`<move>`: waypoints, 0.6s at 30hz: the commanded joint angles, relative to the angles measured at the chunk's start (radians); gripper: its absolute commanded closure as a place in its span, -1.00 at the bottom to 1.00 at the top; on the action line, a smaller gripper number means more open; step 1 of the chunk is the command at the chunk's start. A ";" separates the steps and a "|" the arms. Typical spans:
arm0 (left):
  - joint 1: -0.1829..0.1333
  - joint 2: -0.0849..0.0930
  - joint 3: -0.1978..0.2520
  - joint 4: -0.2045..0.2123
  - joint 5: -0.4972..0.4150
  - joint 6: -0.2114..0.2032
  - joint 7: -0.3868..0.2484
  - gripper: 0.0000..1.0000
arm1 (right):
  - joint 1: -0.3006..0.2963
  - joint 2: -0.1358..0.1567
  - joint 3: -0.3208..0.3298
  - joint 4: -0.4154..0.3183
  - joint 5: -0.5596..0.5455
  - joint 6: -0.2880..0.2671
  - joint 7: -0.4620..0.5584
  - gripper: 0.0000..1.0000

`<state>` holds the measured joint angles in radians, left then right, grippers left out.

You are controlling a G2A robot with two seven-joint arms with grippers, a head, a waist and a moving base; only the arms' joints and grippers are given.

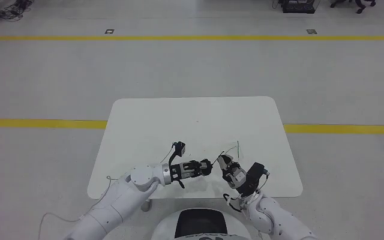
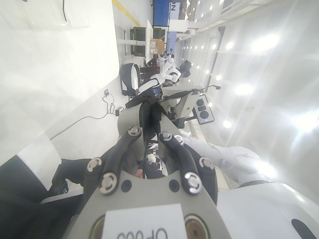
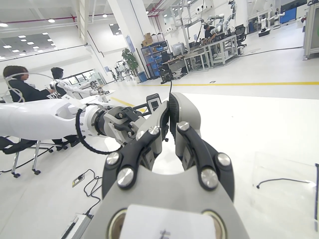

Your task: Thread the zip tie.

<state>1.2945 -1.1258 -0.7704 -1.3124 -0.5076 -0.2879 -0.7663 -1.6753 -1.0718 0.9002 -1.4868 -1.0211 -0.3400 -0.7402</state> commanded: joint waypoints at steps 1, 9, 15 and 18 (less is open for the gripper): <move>0.000 0.000 0.000 0.000 0.000 0.000 0.000 1.00 | 0.000 0.001 -0.002 -0.002 0.002 0.000 -0.002 1.00; 0.000 0.000 0.000 0.000 0.000 0.000 0.000 1.00 | 0.003 0.003 -0.002 0.003 0.000 0.000 0.002 1.00; 0.000 0.000 0.000 0.000 0.000 0.000 0.000 1.00 | 0.004 0.002 0.001 0.007 -0.004 0.000 0.006 1.00; 0.000 0.000 0.000 0.000 0.000 0.000 0.000 1.00 | 0.004 0.001 0.002 0.009 -0.005 0.000 0.009 1.00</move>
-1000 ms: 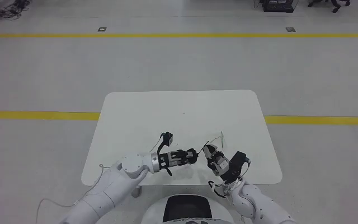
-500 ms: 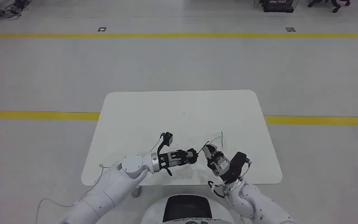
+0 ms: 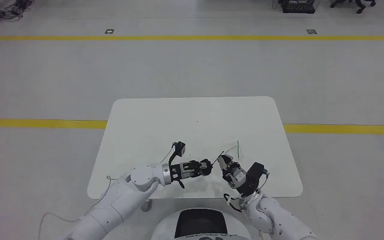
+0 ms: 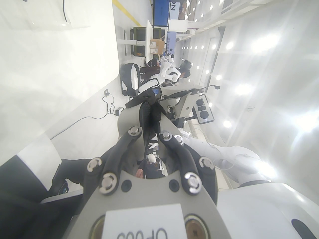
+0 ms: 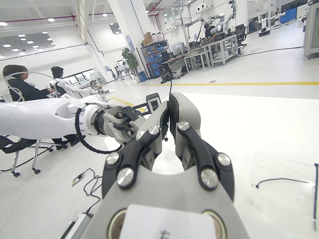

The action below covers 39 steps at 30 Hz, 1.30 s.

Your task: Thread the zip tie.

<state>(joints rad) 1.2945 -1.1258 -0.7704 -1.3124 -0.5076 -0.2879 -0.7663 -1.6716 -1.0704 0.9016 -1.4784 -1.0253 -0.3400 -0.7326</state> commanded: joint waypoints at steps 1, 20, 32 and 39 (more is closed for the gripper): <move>0.000 0.000 0.000 0.000 0.000 0.000 0.000 1.00 | 0.000 -0.001 0.001 0.001 0.000 0.000 0.001 1.00; 0.000 0.000 0.000 0.000 0.000 0.000 0.000 1.00 | -0.001 -0.009 0.005 0.005 -0.021 0.000 0.025 1.00; 0.000 0.000 0.000 0.000 0.000 0.000 0.000 1.00 | 0.002 -0.010 0.001 0.015 -0.027 0.000 0.043 1.00; 0.000 0.000 0.000 0.000 0.000 0.000 0.000 1.00 | 0.005 -0.008 -0.012 0.014 -0.021 0.000 0.048 1.00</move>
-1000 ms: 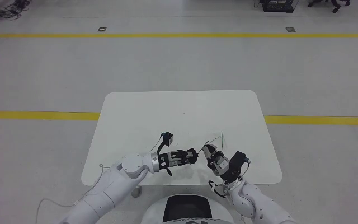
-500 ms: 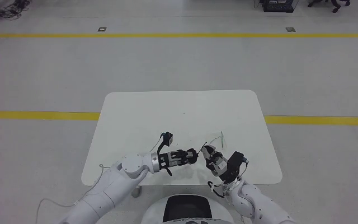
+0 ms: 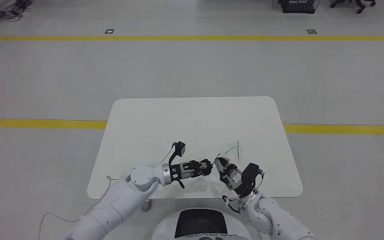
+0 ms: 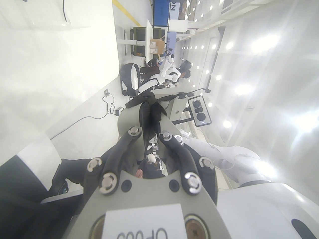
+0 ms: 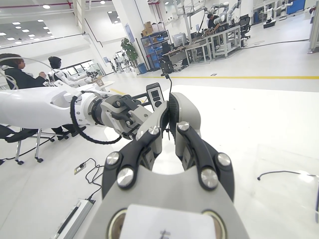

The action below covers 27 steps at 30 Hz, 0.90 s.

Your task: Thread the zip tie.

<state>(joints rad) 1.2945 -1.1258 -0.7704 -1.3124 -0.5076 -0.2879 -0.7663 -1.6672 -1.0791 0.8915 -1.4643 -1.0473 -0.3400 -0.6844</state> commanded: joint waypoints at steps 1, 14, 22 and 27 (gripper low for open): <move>0.000 0.000 0.000 0.000 0.000 0.000 0.000 1.00 | 0.002 0.001 -0.004 0.000 0.001 0.000 0.000 1.00; 0.000 0.000 0.000 0.000 0.000 0.000 0.000 1.00 | 0.012 0.007 -0.019 0.011 0.008 0.000 0.018 1.00; 0.000 0.000 0.000 0.000 0.000 0.000 0.000 1.00 | 0.014 0.011 -0.026 0.011 0.020 0.000 0.031 0.08; 0.000 0.000 0.000 0.000 0.000 0.000 0.000 1.00 | 0.000 0.019 -0.008 0.005 0.035 0.000 0.022 -1.00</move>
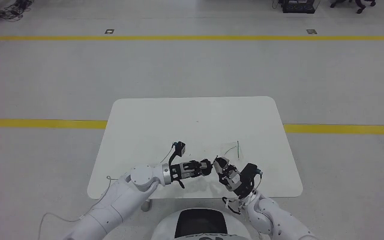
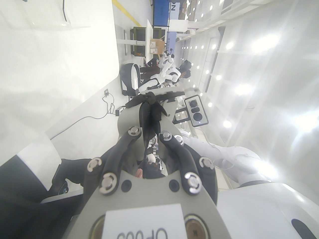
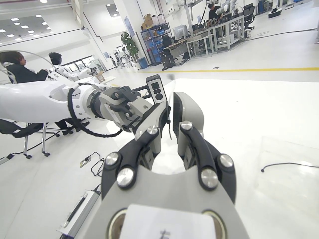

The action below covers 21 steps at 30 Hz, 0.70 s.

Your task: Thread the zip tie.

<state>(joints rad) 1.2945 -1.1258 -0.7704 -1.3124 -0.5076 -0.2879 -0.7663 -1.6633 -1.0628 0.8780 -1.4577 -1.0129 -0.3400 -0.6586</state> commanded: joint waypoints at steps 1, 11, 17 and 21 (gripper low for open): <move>0.000 0.000 0.000 0.000 0.000 0.000 0.000 1.00 | -0.009 0.006 0.013 -0.004 0.003 0.000 -0.009 -1.00; 0.000 0.000 0.000 0.000 0.000 0.000 0.000 1.00 | -0.034 0.031 0.030 -0.030 0.031 0.000 -0.016 -1.00; 0.001 0.001 -0.006 -0.007 -0.006 0.002 0.009 1.00 | -0.031 0.032 0.030 -0.045 0.112 0.000 0.008 -1.00; 0.010 0.014 -0.046 0.006 -0.070 -0.027 -0.069 1.00 | -0.012 0.076 0.000 -0.088 0.211 0.000 0.115 -1.00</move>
<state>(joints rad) 1.3018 -1.1153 -0.8051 -1.3122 -0.5572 -0.3066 -0.8099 -1.6801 -0.9998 0.8849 -1.5376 -0.8256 -0.3400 -0.5748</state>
